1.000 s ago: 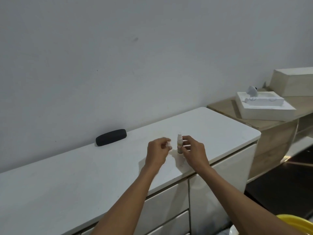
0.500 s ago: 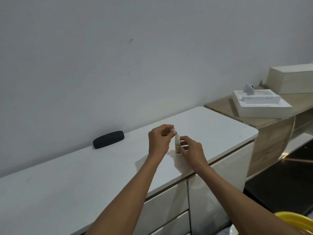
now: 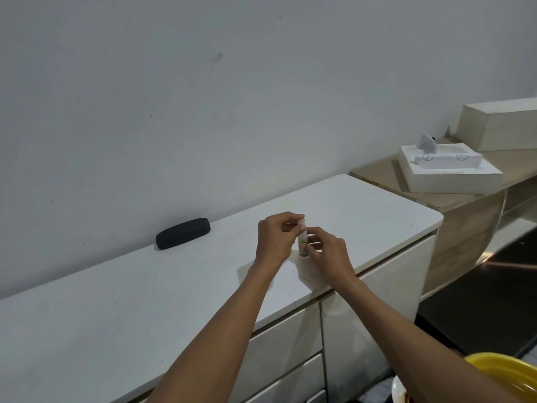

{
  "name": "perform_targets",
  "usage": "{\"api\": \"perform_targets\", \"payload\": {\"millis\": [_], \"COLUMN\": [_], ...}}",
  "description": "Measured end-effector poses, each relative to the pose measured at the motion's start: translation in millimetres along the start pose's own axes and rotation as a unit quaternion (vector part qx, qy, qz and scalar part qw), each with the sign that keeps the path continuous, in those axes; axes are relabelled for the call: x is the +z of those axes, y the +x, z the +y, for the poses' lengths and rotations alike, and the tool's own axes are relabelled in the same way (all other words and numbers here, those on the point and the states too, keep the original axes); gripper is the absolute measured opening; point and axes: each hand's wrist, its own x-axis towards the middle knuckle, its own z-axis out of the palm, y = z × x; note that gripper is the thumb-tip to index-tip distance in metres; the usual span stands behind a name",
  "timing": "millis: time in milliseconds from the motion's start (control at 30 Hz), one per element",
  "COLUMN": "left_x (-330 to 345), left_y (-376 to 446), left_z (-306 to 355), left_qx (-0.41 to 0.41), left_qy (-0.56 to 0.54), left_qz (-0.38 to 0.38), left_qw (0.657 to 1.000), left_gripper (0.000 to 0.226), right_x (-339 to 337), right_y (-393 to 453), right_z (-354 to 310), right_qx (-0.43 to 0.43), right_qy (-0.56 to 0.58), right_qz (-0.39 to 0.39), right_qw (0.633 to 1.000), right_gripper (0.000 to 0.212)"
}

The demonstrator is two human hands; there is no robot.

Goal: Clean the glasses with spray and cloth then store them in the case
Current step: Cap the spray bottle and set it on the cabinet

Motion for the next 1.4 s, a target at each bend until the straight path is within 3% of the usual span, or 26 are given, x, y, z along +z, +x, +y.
{"api": "perform_targets", "payload": {"millis": [167,333,467,633,867,1100,1400], "left_x": [1,-2,-20,-81,-162,-175,-172], "left_y": [-5,-7,-16,-26,-14,3,5], "left_z": [-2,0,-20,-59,-108,-141,-148], "left_qx": [0.014,0.008,0.011,-0.056,-0.134,-0.172,-0.172], "left_qy": [0.003,0.022,0.162,0.29,0.399,0.463,0.474], "left_qz": [-0.006,-0.034,-0.057,0.024,0.045,0.007,-0.004], "left_qw": [1.0,0.999,0.985,0.955,0.906,0.87,0.863], "left_gripper": [0.024,0.052,0.062,0.053,0.072,0.083,0.081], "right_x": [1,0,-1,11,73,149,213], "right_y": [0,4,9,27,70,117,154], "right_z": [1,-2,-9,-25,-69,-91,-80], "right_qx": [-0.003,0.004,0.023,0.028,0.014,0.003,0.025], "right_qy": [-0.012,-0.023,-0.024,-0.01,0.027,0.039,0.02], "right_qz": [0.0,-0.016,-0.029,-0.028,-0.053,-0.077,-0.092], "right_qw": [1.0,1.0,0.999,0.999,0.998,0.996,0.995], "right_gripper": [0.023,0.02,0.02,0.024,0.023,0.03,0.033]}}
